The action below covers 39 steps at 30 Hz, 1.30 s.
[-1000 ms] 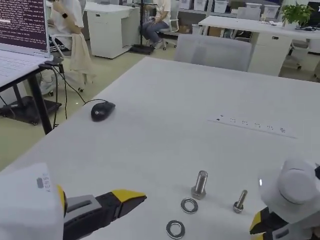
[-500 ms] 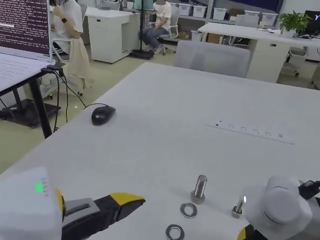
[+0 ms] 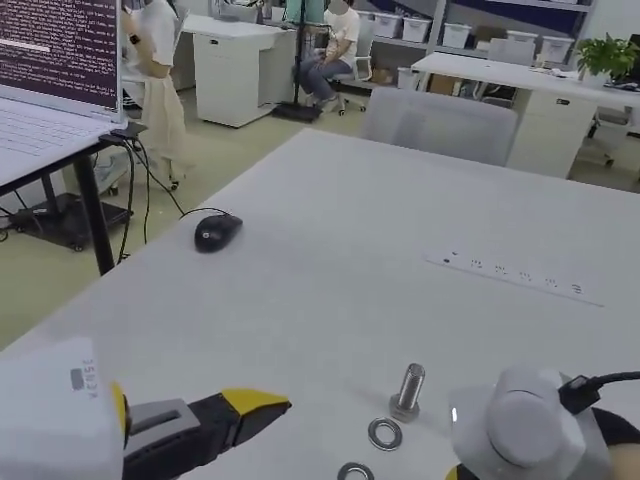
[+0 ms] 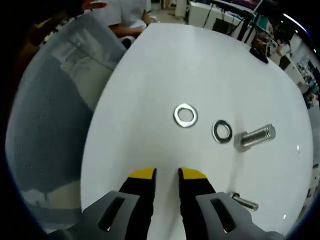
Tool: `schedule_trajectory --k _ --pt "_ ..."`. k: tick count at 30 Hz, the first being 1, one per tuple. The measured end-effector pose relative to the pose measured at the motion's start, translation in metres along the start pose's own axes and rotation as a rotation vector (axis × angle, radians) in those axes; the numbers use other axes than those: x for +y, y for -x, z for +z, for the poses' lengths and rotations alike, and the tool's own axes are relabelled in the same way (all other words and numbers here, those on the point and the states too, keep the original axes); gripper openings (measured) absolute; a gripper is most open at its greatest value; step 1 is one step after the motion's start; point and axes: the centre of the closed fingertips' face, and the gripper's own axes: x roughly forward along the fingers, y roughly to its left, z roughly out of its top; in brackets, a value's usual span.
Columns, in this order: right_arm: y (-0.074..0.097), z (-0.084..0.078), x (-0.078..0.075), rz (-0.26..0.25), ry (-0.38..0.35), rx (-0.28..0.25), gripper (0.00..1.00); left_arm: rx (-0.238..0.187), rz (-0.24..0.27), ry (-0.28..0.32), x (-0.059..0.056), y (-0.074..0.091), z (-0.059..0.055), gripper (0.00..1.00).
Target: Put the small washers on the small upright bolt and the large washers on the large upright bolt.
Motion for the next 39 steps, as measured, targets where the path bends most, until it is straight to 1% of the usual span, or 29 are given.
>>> schedule_trajectory --k 2,3,7,9,12,13,15,16,17,23,27,30,32,36,39 --pt "-0.004 0.005 0.000 0.008 0.006 -0.004 0.22 -0.004 0.003 0.005 0.001 0.000 0.001 0.56" --pt "-0.005 0.011 -0.003 0.001 0.006 -0.022 0.21 -0.006 0.004 0.004 0.001 0.000 0.001 0.56" --pt "-0.010 0.023 -0.008 0.003 0.023 -0.025 0.23 0.000 0.007 0.005 0.003 0.002 -0.001 0.56" --pt "-0.012 0.029 -0.012 0.000 0.034 -0.027 0.23 -0.004 0.014 0.009 0.005 0.004 0.000 0.56" --pt "-0.017 0.038 -0.015 0.014 0.056 -0.021 0.24 -0.013 0.025 0.015 0.007 0.006 -0.001 0.56" --pt "-0.018 0.040 -0.014 0.021 0.057 -0.015 0.24 -0.013 0.024 0.016 0.007 0.007 -0.002 0.56" --pt "-0.018 0.043 -0.016 0.016 0.077 -0.008 0.25 -0.006 0.027 0.013 0.008 0.007 -0.004 0.56" --pt "-0.019 0.046 -0.018 0.017 0.074 -0.009 0.25 -0.002 0.028 0.012 0.008 0.007 -0.005 0.56" --pt "-0.020 0.047 -0.017 0.028 0.073 -0.009 0.25 -0.001 0.030 0.016 0.009 0.007 -0.006 0.56" --pt "-0.023 0.056 -0.019 0.038 0.095 -0.010 0.26 -0.010 0.039 0.019 0.010 0.007 -0.004 0.56" --pt "-0.026 0.063 -0.021 0.041 0.091 -0.025 0.26 -0.009 0.045 0.019 0.012 0.008 -0.004 0.56" --pt "-0.027 0.069 -0.020 0.044 0.103 -0.022 0.27 -0.016 0.054 0.023 0.014 0.010 -0.003 0.56" --pt "-0.029 0.072 -0.019 0.047 0.112 -0.028 0.27 -0.012 0.058 0.026 0.015 0.011 -0.005 0.56" --pt "-0.029 0.075 -0.017 0.048 0.120 -0.028 0.26 -0.012 0.061 0.029 0.016 0.013 -0.006 0.56" --pt "-0.030 0.075 -0.017 0.051 0.140 -0.015 0.26 -0.014 0.067 0.032 0.018 0.014 -0.007 0.56"
